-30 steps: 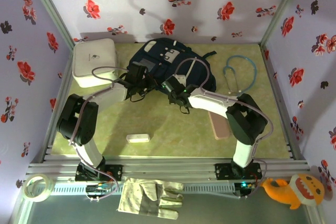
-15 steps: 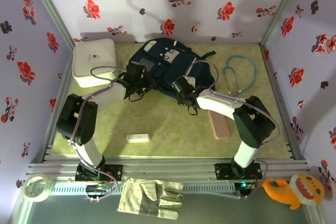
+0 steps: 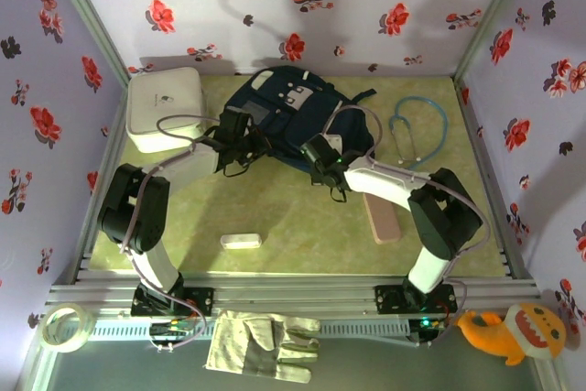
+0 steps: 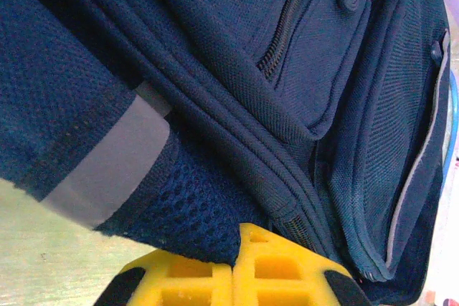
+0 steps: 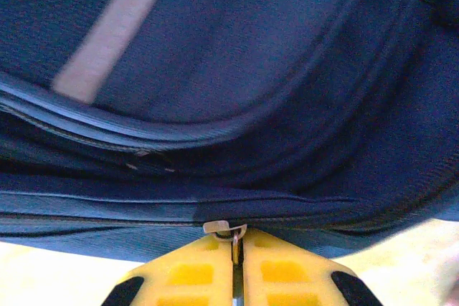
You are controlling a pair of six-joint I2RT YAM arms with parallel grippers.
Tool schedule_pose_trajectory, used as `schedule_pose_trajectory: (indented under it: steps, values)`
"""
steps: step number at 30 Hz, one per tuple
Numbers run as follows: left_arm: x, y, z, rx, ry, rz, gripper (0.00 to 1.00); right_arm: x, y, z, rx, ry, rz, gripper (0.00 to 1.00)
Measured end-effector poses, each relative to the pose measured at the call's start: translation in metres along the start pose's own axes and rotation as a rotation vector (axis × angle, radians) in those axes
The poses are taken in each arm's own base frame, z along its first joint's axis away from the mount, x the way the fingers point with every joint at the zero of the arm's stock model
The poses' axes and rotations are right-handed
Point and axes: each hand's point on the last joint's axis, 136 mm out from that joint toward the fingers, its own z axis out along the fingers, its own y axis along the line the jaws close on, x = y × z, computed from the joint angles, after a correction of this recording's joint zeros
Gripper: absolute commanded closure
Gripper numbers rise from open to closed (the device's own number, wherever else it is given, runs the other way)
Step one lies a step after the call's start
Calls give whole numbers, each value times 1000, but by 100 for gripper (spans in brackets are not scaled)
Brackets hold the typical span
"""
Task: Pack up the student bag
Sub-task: Zip the student bag at the center of the table.
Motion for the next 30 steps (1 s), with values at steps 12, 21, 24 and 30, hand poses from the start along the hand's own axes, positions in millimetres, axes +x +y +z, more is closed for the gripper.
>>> schedule_pose_trajectory:
  steps: [12,21,24,30]
  values:
    - [5,24,12,-93,37,78,100,4,-30,1,6,26,32,100]
    - [-18,30,12,-205,9,211,54,7,7,-3,-182,62,7,100]
    - [-23,33,9,-226,-4,236,40,7,25,-8,-249,64,-7,100]
    - [-26,40,-6,-249,-34,237,31,5,76,-7,-351,78,-63,100]
